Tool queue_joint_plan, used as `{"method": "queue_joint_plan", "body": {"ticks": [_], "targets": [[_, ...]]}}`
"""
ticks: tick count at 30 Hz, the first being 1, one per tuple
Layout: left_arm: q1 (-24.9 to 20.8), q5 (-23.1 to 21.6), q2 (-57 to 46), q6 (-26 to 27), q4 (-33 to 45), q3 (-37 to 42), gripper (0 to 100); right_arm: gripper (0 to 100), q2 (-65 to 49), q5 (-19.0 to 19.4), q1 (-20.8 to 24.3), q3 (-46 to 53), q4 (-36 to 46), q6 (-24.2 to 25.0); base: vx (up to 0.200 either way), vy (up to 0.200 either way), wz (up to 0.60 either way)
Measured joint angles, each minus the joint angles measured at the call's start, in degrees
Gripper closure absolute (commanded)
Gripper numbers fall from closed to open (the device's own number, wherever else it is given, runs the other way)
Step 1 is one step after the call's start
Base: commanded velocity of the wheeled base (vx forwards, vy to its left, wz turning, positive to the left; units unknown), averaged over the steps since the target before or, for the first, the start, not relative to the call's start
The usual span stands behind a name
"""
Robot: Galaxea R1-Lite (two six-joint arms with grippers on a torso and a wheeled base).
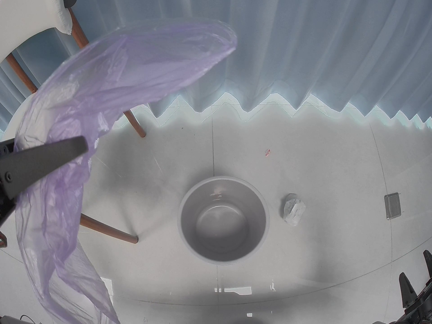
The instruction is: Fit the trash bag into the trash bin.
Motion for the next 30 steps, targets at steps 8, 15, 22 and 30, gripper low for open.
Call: {"method": "queue_joint_plan", "body": {"ticks": [8, 15, 22, 30], "targets": [[-5.6, -3.4, 2.6, -2.1, -0.1, -0.1, 100, 0, 0.0, 0.0, 0.0, 0.0, 0.0, 0.0, 0.000, 0.000, 0.00], [-11.1, -4.4, 6.8, -2.3, -0.1, -1.6, 100, 0, 0.0, 0.0, 0.0, 0.0, 0.0, 0.2, 0.000, 0.000, 0.00], [-15.7, -5.1, 12.3, -2.1, -0.4, -2.7, 100, 0, 0.0, -0.1, 0.0, 0.0, 0.0, 0.3, 0.000, 0.000, 0.00], [-13.6, -6.9, 18.7, 3.5, -0.6, -3.4, 100, 0, 0.0, -0.1, 0.0, 0.0, -0.1, 0.4, 0.000, 0.000, 0.00]]}}
